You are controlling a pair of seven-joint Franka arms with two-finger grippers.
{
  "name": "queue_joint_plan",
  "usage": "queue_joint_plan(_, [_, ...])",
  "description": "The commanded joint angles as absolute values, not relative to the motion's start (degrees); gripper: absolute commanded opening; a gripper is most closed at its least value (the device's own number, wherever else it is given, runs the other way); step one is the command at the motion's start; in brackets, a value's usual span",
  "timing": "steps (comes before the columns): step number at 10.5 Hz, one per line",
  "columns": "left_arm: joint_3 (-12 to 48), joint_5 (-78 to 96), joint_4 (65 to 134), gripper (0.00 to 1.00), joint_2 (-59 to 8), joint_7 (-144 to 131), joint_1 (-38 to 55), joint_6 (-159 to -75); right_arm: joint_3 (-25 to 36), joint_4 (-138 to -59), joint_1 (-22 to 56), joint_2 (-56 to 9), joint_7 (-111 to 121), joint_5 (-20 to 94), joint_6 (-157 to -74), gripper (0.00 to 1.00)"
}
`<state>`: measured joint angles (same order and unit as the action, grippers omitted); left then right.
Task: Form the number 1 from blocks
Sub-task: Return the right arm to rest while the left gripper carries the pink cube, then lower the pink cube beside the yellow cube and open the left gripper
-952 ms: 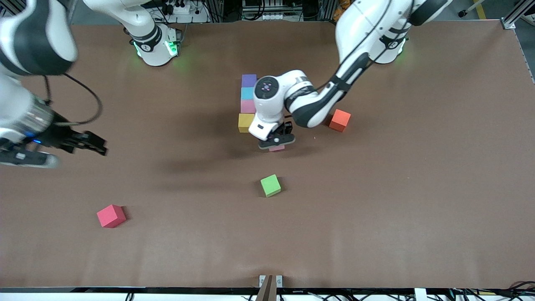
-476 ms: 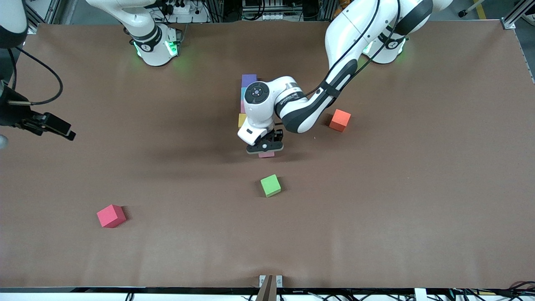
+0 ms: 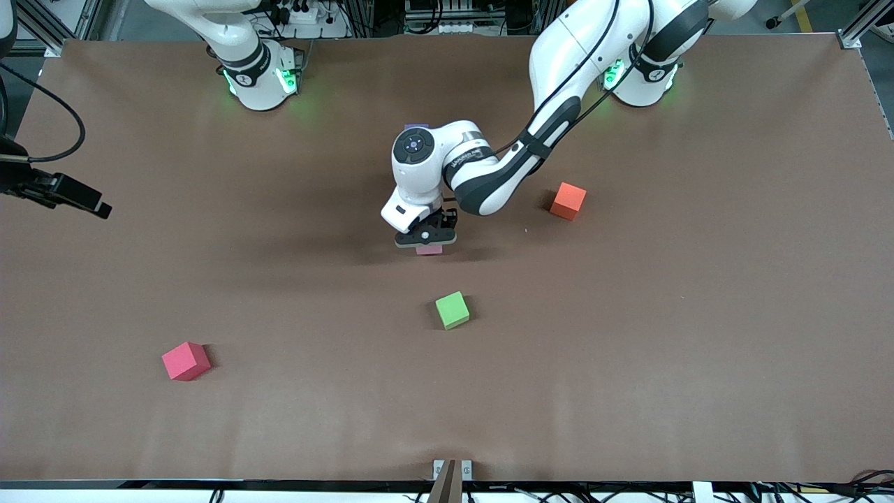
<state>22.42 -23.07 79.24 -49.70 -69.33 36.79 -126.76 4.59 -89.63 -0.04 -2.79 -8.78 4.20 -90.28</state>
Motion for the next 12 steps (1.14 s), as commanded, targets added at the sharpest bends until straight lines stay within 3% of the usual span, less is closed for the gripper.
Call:
queue_joint_plan(1, [22.0,-21.7,77.2,0.0,-50.4,-68.2,37.7,-125.2,3.4,-90.3,-1.7,-2.9,-9.7,3.2,-88.7,1.0])
queue_joint_plan(12, [21.9,-20.9,75.1,0.0,-52.3,-71.8,39.7,-128.6,3.3,-93.1,-1.5,-3.2,-6.3,-2.5,-90.4,1.0])
